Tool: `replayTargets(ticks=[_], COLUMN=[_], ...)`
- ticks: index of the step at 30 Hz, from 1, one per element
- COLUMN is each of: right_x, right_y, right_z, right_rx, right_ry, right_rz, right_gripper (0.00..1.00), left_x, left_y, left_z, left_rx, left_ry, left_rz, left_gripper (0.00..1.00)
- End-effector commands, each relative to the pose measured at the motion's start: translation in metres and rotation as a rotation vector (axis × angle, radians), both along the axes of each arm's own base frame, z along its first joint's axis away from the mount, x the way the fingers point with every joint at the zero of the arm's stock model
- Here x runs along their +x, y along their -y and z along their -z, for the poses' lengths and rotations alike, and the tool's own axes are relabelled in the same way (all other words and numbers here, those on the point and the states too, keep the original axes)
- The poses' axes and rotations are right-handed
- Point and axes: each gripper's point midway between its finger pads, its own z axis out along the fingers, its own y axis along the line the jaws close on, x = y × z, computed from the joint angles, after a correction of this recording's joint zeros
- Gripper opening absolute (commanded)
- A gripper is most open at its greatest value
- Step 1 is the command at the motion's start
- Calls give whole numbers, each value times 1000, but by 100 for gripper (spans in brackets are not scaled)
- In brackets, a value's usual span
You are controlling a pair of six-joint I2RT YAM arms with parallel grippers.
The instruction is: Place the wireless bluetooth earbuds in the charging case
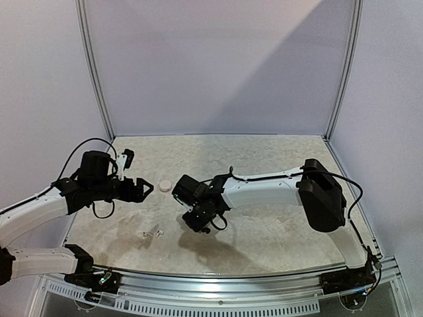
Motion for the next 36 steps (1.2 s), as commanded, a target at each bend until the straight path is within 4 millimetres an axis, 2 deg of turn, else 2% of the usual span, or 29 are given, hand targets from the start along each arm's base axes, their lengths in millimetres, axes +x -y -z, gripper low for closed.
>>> replayTargets(ticks=[1, 3, 7, 9, 10, 11, 14, 20, 24, 26, 32, 36], right_x=[2, 10, 25, 26, 25, 21, 13, 1, -7, -9, -19, -22], right_y=[1, -6, -21, -21, -24, -22, -25, -38, -47, -49, -57, -62], right_z=[-17, -38, -104, -144, -177, -185, -229, -251, -270, -267, -274, -270], right_rx=[-15, 15, 147, 235, 322, 344, 420, 345, 351, 313, 321, 319], right_ry=[59, 132, 330, 445, 521, 549, 678, 799, 857, 864, 882, 877], right_rz=[-62, -93, -172, -226, -244, -275, -358, -498, -561, -590, -641, -668], right_gripper=[24, 20, 17, 16, 15, 15, 14, 14, 13, 13, 13, 13], left_x=[0, -1, -9, -15, -19, -21, -30, -44, -45, -43, -26, -25], left_y=[3, 8, 25, 36, 42, 46, 63, 84, 89, 90, 89, 91], left_z=[-6, -11, -29, -42, -50, -57, -82, -140, -151, -153, -139, -141], left_rx=[-33, -49, -111, -156, -189, -213, -306, -435, -468, -473, -437, -437], left_ry=[17, 24, 53, 73, 85, 103, 152, 269, 264, 259, 199, 199], left_rz=[21, 46, 156, 223, 266, 289, 398, 583, 611, 606, 533, 535], left_gripper=[92, 90, 86, 84, 83, 83, 82, 88, 87, 84, 62, 38])
